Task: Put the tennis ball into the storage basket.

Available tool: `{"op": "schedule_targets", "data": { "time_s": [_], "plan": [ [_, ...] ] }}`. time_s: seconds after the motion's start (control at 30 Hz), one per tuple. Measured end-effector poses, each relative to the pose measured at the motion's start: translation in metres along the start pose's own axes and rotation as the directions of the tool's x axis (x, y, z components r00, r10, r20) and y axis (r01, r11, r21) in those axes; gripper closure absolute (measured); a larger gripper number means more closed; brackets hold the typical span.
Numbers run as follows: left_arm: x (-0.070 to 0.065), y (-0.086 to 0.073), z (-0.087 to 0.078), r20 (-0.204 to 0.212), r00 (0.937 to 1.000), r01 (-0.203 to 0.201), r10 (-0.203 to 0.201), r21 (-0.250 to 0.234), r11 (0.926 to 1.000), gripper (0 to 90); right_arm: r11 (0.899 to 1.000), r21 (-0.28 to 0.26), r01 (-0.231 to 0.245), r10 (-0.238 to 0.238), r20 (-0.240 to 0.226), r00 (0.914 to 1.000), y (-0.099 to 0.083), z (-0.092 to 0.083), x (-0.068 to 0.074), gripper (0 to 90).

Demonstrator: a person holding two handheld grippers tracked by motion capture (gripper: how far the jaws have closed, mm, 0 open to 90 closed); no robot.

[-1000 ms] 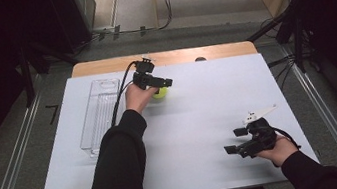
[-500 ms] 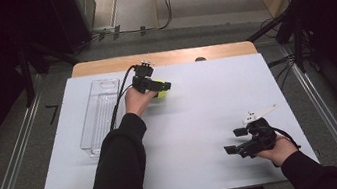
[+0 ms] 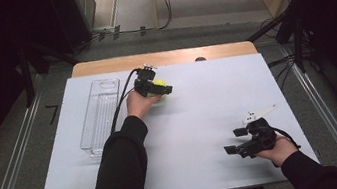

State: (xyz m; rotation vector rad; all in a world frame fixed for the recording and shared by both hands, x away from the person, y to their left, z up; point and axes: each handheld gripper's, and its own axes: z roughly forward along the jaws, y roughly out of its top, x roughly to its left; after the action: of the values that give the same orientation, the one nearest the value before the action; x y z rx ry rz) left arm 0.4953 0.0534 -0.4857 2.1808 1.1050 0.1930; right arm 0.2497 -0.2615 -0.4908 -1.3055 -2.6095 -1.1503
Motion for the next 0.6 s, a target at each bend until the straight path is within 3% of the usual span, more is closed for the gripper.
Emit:
{"op": "schedule_targets", "data": {
  "time_s": [0.2,0.33,0.53,0.6],
  "plan": [
    [0.000,-0.003,0.004,-0.008,0.9999,0.010,-0.009,0.002,1.0000,6.8,1.000,0.001,0.000,0.000,-0.001,1.0000,0.000,0.000,0.000,14.2],
    [-0.001,-0.006,0.005,-0.031,0.9995,-0.010,0.011,0.008,0.9999,7.0,1.000,0.001,0.001,-0.001,-0.001,1.0000,0.000,0.000,0.000,14.2],
    [0.001,-0.010,0.007,-0.050,0.9987,-0.013,0.013,0.007,0.9999,15.7,1.000,0.002,0.000,0.000,0.000,1.0000,0.000,0.000,0.000,14.2],
    [-0.001,-0.012,0.007,-0.063,0.9974,-0.033,0.034,0.013,0.9994,18.9,1.000,0.002,0.000,0.000,-0.001,1.0000,0.000,0.000,0.000,14.2]
  ]
}}
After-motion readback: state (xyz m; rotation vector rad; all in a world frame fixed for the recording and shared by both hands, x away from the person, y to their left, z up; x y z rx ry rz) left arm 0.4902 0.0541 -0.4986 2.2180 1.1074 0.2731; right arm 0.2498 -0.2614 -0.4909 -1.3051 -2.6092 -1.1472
